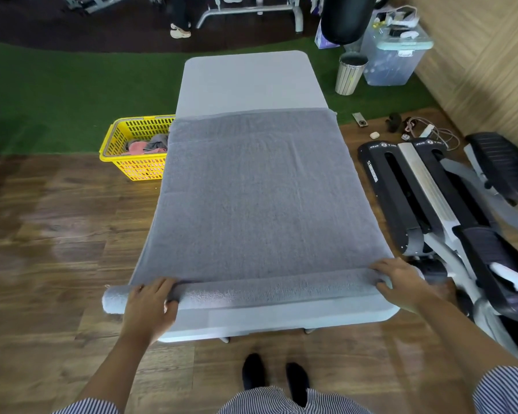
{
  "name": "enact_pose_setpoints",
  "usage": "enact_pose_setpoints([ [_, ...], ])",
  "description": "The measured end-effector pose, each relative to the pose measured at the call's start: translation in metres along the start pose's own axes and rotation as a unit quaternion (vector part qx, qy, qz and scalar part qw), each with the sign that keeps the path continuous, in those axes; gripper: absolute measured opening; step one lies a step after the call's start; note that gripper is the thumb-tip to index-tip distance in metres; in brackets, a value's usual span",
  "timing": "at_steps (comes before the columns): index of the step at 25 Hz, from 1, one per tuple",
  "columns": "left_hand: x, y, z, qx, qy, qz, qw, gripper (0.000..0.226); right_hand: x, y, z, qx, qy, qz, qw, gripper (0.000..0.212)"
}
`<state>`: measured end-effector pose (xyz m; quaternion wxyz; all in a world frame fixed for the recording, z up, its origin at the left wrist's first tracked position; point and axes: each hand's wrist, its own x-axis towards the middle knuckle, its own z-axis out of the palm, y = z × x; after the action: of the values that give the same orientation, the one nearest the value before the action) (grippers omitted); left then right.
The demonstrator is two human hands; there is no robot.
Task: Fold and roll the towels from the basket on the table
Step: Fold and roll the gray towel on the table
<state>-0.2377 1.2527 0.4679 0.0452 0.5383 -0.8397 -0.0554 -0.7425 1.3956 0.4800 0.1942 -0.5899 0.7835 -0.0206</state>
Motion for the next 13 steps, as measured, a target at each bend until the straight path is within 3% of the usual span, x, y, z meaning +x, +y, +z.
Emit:
enact_pose_setpoints([
  [4,0.004,0.005,0.004,-0.013,0.023,-0.029,0.999,0.044,0.004,0.000,0.010,0.047,0.081,-0.002,0.996,0.039],
  [9,0.011,0.004,0.011,-0.015,-0.024,-0.043,0.999,0.043,-0.003,-0.001,0.016,0.051,0.032,0.006,0.998,0.053],
  [13,0.009,0.010,0.002,-0.001,-0.014,-0.019,1.000,0.038,-0.001,-0.002,0.010,-0.014,0.026,0.011,1.000,0.032],
])
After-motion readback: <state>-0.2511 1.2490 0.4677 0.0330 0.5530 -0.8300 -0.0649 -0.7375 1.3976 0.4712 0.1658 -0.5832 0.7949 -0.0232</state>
